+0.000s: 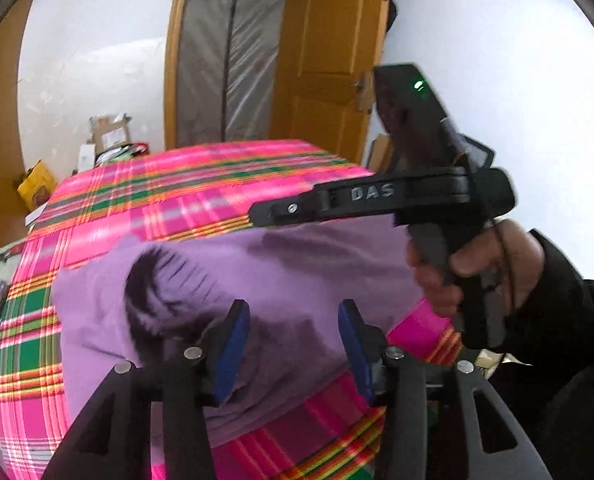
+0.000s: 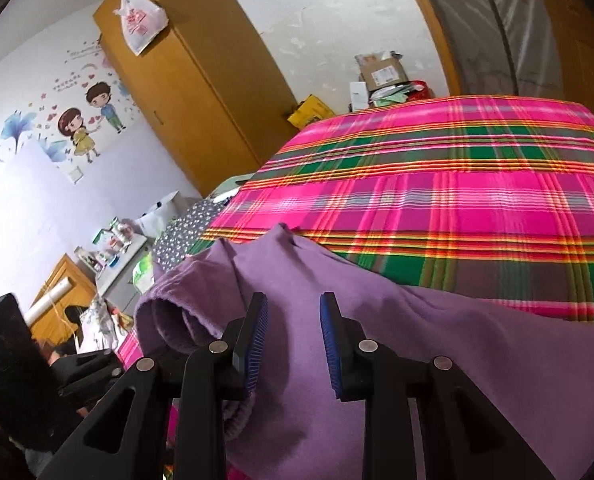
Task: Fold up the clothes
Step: 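Lower the held fleece edge onto the bed and open the left gripper, then pinch the fleece's edge with the right gripper and tug it straight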
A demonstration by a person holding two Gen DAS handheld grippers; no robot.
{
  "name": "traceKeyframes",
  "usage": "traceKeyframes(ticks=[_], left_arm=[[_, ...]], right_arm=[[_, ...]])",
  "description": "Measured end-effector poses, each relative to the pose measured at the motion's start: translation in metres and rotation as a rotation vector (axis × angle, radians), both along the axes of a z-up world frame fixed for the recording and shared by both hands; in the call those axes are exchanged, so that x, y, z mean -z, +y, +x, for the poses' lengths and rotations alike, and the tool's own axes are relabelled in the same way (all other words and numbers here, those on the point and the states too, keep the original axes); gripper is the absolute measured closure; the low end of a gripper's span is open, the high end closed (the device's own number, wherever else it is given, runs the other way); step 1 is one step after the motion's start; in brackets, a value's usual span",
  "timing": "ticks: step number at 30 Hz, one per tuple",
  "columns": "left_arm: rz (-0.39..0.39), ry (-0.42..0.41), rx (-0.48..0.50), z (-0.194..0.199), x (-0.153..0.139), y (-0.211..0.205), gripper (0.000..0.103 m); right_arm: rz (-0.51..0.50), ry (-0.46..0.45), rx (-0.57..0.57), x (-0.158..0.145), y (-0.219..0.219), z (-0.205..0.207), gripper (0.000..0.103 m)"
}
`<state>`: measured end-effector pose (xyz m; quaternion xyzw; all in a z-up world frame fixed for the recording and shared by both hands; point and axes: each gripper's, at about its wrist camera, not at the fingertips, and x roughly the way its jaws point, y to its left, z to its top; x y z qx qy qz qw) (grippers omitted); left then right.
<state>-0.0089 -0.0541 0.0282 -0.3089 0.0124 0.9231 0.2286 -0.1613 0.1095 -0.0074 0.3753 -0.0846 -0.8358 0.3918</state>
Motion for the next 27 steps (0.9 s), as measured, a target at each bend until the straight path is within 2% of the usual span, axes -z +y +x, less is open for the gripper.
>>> traceKeyframes(ticks=[5, 9, 12, 13, 15, 19, 27], left_arm=[[0.103, 0.054, -0.063, 0.015, -0.017, -0.035, 0.056], [0.188, 0.059, -0.211, 0.021, -0.021, -0.084, 0.056], [0.226, 0.018, -0.335, 0.021, -0.014, -0.118, 0.056], [0.244, 0.008, -0.356, 0.021, -0.011, -0.125, 0.056], [0.279, -0.012, -0.396, 0.022, -0.006, -0.140, 0.056], [0.303, -0.034, -0.428, 0.026, 0.003, -0.151, 0.056], [0.298, -0.056, -0.421, 0.022, 0.014, -0.151, 0.056]], right_arm=[[-0.034, 0.048, -0.064, -0.010, 0.000, 0.013, 0.075], [-0.046, 0.098, -0.217, -0.019, -0.021, 0.034, 0.074], [-0.033, 0.111, -0.340, -0.019, -0.044, 0.048, 0.066], [-0.013, 0.113, -0.377, -0.018, -0.054, 0.052, 0.058], [0.014, 0.115, -0.410, -0.016, -0.067, 0.057, 0.056], [0.041, 0.088, -0.435, -0.010, -0.088, 0.053, 0.056], [0.048, 0.047, -0.426, -0.009, -0.110, 0.043, 0.056]])
